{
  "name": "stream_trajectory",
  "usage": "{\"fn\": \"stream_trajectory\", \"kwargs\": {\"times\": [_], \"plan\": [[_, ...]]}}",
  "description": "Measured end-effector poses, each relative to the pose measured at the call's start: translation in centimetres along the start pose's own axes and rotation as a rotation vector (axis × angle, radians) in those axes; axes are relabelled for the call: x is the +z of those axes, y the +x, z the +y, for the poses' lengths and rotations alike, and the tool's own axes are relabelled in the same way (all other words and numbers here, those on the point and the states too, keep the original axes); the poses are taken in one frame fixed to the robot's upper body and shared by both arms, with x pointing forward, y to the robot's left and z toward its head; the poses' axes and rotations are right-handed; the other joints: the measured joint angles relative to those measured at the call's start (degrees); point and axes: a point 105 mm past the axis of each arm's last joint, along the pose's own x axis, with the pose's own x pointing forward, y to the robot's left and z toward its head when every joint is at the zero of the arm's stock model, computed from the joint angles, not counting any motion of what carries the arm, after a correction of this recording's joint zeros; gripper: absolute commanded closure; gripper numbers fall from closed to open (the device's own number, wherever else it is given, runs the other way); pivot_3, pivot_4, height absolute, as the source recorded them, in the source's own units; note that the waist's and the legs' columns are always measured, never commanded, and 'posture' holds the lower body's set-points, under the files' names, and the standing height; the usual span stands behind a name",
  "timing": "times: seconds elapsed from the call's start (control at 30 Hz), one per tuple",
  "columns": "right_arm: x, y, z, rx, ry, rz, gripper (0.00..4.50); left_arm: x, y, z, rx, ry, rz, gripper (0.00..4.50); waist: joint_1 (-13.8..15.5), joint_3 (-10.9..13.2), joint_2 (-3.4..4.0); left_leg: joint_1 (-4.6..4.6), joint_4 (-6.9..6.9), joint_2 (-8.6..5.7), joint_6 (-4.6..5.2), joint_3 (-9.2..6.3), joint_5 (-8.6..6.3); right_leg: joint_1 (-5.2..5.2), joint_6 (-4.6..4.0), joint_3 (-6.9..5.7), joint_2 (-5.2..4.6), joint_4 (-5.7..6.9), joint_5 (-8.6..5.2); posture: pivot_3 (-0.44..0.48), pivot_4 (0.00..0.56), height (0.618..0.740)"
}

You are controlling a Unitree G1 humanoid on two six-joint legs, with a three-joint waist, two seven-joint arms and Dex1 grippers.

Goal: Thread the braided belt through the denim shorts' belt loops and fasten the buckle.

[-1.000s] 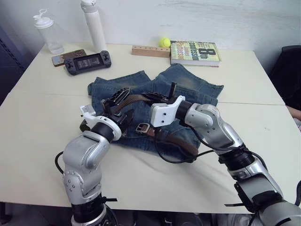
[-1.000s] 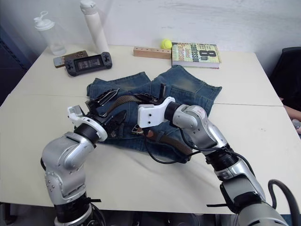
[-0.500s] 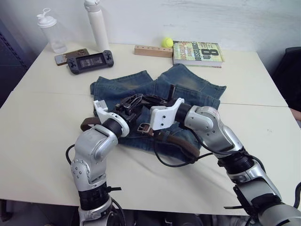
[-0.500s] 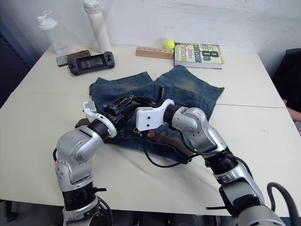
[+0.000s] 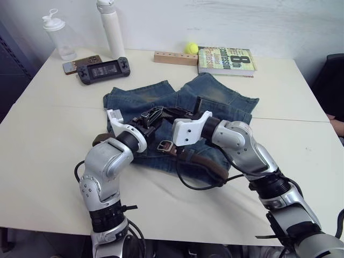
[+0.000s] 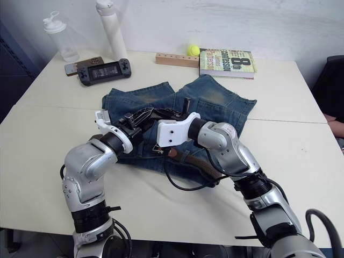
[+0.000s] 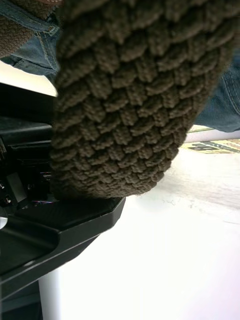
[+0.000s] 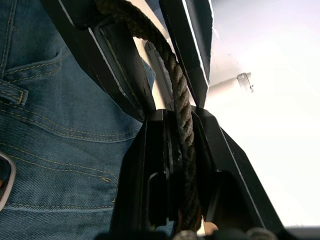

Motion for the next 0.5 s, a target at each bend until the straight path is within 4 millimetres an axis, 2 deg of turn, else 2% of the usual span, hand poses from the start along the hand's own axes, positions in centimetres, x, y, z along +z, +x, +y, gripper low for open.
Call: {"fn": "stream_trajectory", "kwargs": {"times": [0.3,0.37,0.5], "plan": [[-0.32,-0.32,-0.14,0.005,-0.043,0.015,3.3,-0.05,0.27,0.08,-0.006,-0.015,0.014,3.74,0.0,0.0,0.0,0.0,-0.01,0.0,0.0,0.0,0.0,0.0,0.01,0.0,0.0,-0.02,0.0,0.0,0.15,0.738],[-0.39,-0.36,-0.11,0.005,-0.042,0.018,4.38,-0.05,0.34,0.14,-0.007,-0.017,0.017,3.74,0.0,0.0,0.0,0.0,-0.02,0.0,0.0,0.0,0.0,0.0,0.01,0.0,0.0,-0.04,0.0,0.0,0.15,0.738],[-0.36,-0.44,0.03,0.005,-0.024,0.014,4.49,0.05,0.24,0.22,0.0,0.022,0.027,3.77,0.0,0.0,0.0,0.0,-0.05,0.0,-0.01,0.0,0.0,0.0,0.01,0.0,0.01,-0.06,0.01,0.0,0.15,0.738]]}}
